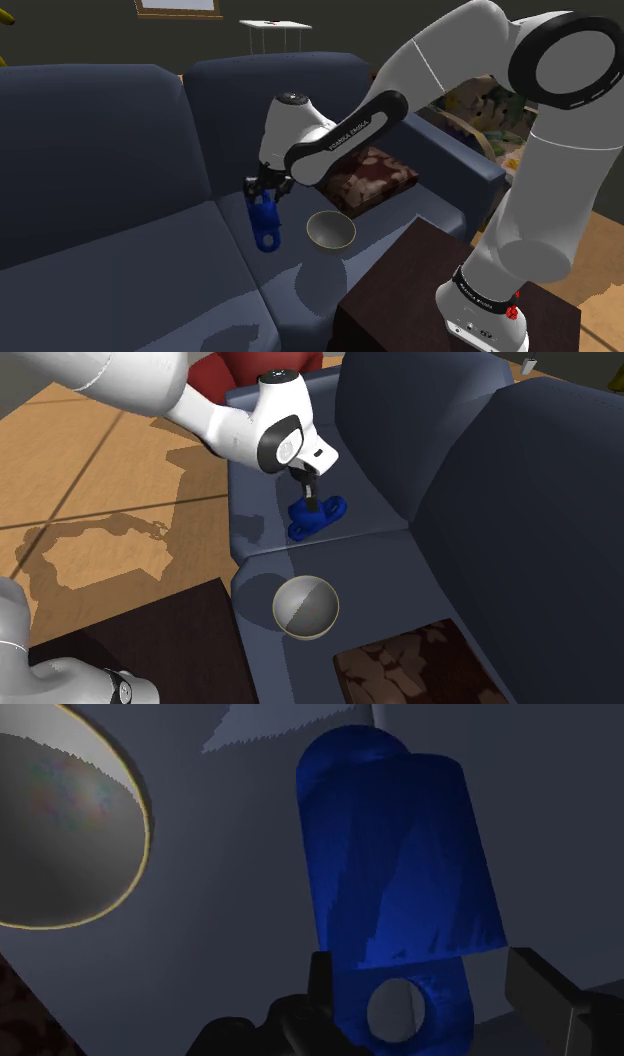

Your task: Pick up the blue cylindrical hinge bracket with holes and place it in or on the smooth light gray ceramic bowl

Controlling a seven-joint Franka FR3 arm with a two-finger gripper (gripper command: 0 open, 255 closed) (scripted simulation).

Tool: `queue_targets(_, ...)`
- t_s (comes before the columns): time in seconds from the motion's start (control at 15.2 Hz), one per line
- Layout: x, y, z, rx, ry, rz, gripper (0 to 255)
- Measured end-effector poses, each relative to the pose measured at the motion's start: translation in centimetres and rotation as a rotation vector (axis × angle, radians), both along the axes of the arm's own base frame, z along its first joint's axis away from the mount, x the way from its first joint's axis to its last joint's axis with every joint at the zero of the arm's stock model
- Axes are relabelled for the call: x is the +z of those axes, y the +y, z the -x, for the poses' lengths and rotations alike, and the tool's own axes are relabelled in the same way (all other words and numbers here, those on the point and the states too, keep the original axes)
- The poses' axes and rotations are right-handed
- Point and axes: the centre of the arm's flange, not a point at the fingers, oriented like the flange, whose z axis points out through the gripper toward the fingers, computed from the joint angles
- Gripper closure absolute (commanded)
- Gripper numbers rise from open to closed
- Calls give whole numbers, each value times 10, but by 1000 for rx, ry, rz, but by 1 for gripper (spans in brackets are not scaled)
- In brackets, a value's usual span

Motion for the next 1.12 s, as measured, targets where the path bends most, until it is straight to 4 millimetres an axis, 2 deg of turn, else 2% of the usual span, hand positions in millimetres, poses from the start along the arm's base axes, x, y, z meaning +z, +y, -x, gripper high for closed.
queue_targets(0.59,23,-110,43,-1,-2,0,255)
queue_targets(0.66,23,-110,43,0,-3,0,0)
queue_targets(0.73,23,-110,43,0,-3,0,0)
queue_targets(0.86,10,-108,33,20,-2,0,0)
queue_targets(1.12,-29,-102,8,84,0,1,0)
